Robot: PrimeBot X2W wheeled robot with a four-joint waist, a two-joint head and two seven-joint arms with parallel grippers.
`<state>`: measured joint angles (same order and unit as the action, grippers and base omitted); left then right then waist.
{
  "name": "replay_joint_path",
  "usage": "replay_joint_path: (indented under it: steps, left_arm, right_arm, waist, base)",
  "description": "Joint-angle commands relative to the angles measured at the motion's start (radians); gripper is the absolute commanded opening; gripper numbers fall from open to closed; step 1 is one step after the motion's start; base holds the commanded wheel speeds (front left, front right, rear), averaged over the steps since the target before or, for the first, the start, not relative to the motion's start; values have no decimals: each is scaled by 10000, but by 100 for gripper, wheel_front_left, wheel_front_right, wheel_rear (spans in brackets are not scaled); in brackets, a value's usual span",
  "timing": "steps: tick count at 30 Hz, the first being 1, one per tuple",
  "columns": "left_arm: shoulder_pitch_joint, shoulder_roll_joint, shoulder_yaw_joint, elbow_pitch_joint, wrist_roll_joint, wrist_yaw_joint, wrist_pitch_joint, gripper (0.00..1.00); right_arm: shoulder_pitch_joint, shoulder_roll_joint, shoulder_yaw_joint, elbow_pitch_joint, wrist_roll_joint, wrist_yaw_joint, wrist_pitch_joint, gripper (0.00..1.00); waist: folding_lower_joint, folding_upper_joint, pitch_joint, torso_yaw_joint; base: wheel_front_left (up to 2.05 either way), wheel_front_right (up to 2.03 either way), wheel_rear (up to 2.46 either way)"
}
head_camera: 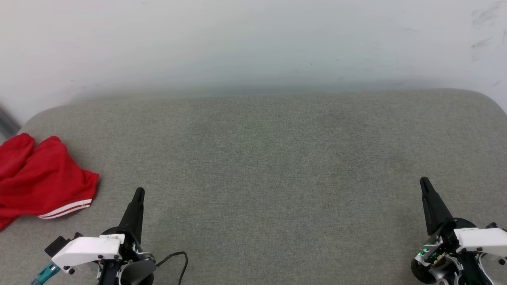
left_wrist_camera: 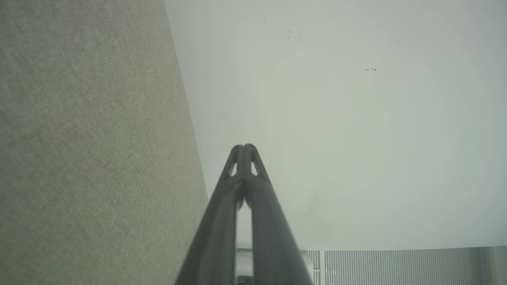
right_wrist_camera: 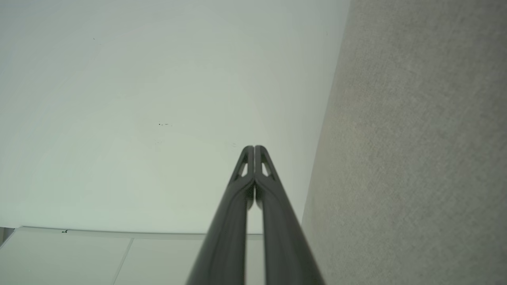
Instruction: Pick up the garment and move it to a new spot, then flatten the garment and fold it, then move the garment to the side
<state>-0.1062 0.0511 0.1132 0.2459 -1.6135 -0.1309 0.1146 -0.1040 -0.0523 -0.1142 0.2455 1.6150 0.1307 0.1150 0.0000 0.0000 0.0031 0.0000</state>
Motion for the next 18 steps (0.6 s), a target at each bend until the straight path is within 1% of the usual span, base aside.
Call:
replay_joint_path:
  steps: [1, 18]
  left_arm:
    - [-76, -10, 20, 6, 17, -16, 19, 0]
    - [-76, -10, 19, 6, 16, -16, 18, 0]
  right_arm:
    - [-106, 33, 2, 6, -46, 0, 10, 0]
    - [-106, 33, 4, 6, -45, 0, 9, 0]
  waist:
    - [0, 0, 0, 0]
    - [0, 0, 0, 0]
  base:
    - [0, 0, 0]
    - [0, 0, 0]
